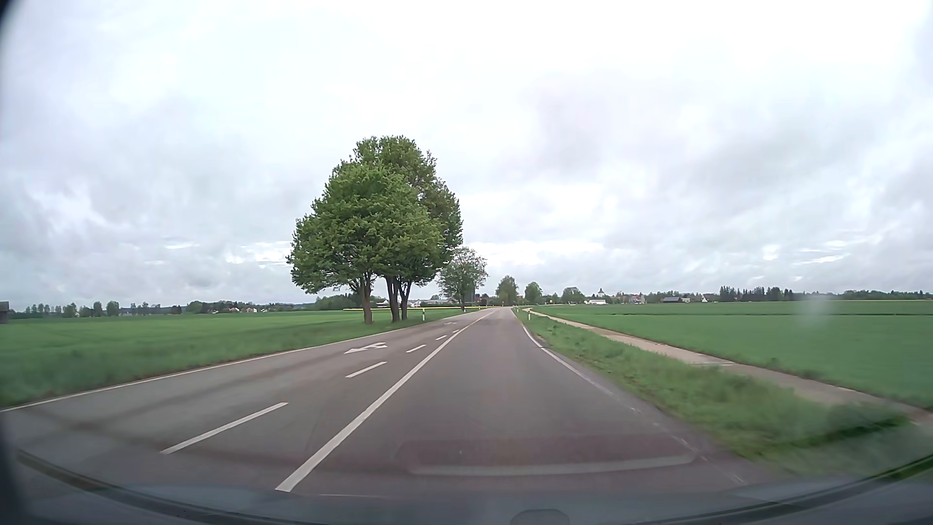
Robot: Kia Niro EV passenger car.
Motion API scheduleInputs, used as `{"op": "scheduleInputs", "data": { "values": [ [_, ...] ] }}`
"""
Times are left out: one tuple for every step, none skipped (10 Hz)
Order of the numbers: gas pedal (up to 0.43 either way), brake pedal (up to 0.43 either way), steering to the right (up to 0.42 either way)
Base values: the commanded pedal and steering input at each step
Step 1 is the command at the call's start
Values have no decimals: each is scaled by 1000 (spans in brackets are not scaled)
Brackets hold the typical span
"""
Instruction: Follow the waypoints while adhering to traffic rules and regulations
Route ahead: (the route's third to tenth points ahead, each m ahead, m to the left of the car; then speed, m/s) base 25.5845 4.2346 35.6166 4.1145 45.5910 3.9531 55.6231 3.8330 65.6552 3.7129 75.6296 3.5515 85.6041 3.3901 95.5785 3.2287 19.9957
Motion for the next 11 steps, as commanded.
{"op": "scheduleInputs", "data": {
  "values": [
    [189,0,-1],
    [189,0,-1],
    [189,0,0],
    [189,0,0],
    [189,0,0],
    [189,0,0],
    [189,0,0],
    [189,0,0],
    [189,0,0],
    [189,0,0],
    [189,0,0]
  ]
}}
